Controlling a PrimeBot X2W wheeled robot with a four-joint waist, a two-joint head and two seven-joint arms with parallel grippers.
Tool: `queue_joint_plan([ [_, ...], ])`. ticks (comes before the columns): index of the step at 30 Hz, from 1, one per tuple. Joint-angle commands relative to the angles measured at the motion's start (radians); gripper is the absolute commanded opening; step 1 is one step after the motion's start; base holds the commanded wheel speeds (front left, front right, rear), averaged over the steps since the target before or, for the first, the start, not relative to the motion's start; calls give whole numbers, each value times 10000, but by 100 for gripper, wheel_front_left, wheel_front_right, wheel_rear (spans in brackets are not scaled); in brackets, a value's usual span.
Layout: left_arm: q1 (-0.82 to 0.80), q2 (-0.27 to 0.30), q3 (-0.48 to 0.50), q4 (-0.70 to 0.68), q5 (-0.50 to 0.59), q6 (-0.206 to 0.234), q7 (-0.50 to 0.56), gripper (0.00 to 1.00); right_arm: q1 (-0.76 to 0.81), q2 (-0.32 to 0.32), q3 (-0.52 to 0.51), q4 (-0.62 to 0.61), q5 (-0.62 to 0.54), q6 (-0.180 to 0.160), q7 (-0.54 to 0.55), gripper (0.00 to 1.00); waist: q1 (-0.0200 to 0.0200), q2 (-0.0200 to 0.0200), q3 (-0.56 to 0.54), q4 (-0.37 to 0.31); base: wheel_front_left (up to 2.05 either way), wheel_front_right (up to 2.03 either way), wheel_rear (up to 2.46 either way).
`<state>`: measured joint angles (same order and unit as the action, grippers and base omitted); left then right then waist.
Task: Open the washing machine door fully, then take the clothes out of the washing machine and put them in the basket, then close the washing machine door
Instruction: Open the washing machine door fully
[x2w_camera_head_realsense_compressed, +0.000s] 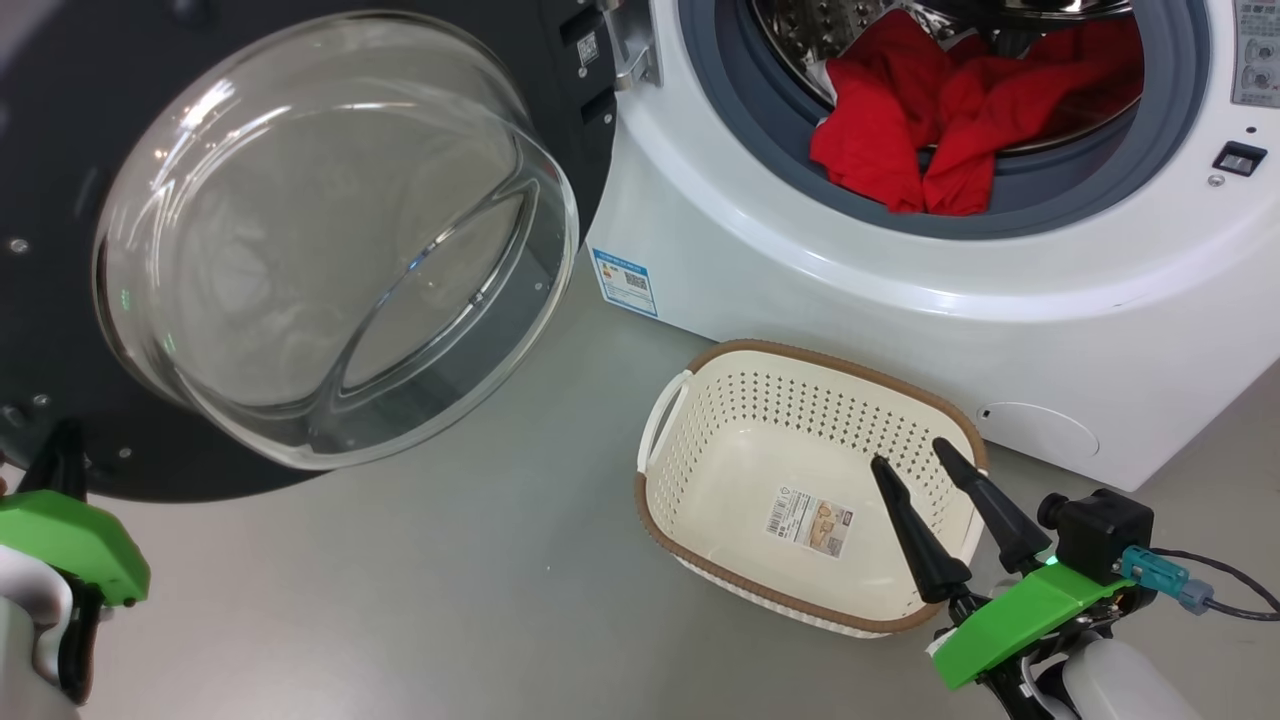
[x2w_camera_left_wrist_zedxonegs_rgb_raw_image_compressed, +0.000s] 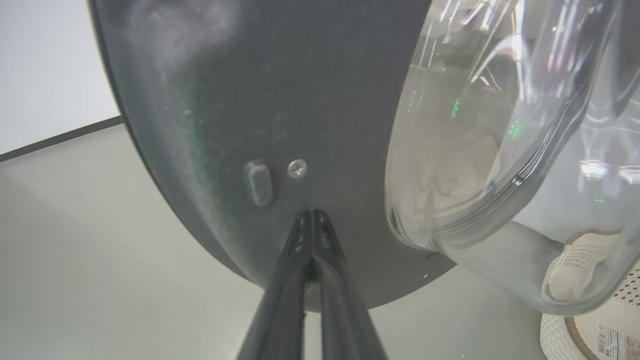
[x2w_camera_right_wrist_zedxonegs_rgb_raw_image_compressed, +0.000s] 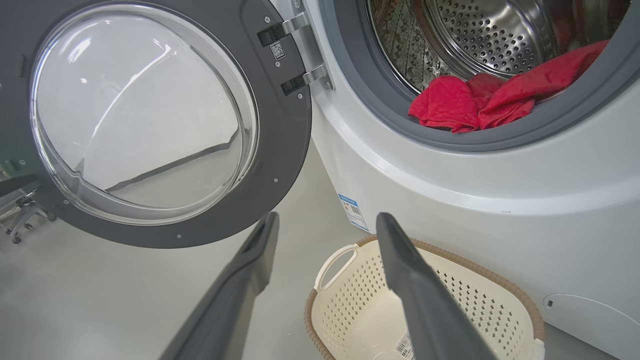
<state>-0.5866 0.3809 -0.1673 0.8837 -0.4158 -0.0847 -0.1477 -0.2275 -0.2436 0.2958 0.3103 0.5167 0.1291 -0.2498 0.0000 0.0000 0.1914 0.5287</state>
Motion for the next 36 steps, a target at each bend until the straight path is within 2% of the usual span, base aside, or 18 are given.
queue_joint_plan([
  [1, -463, 721, 301, -72, 59, -30, -147, 0, -254, 43, 175, -211, 177, 16, -120, 100, 0, 0, -24, 2, 0, 0, 0],
  [18, -253, 592, -83, -162, 180, -78, -792, 0, -34, 182, 34, -174, 159, 16, -120, 100, 0, 0, -507, 126, 0, 0, 0],
  [27, 470, 534, -159, -891, 122, -40, -964, 0, 122, 252, -22, -159, 142, 16, -120, 100, 0, 0, -852, 22, 0, 0, 0],
  [32, 1097, 457, -69, -1660, -1, 122, -1032, 0, 223, 357, -30, -178, 223, 16, -120, 100, 0, 0, -1072, -171, 0, 0, 0],
  [33, 1241, 451, -39, -1856, -30, 158, -1043, 14, 247, 380, -35, -202, 266, 16, -120, 100, 0, 0, -1115, -213, 0, 0, 0],
  [34, 1386, 439, -10, -2064, -54, 203, -1053, 44, 270, 391, -45, -227, 303, 16, -120, 100, 0, 0, -1163, -250, 0, 0, 0],
  [36, 1691, 414, 1, -2472, -74, 296, -1063, 93, 311, 386, -50, -259, 347, 16, -120, 100, 0, 0, -1266, -321, 0, 0, 0],
])
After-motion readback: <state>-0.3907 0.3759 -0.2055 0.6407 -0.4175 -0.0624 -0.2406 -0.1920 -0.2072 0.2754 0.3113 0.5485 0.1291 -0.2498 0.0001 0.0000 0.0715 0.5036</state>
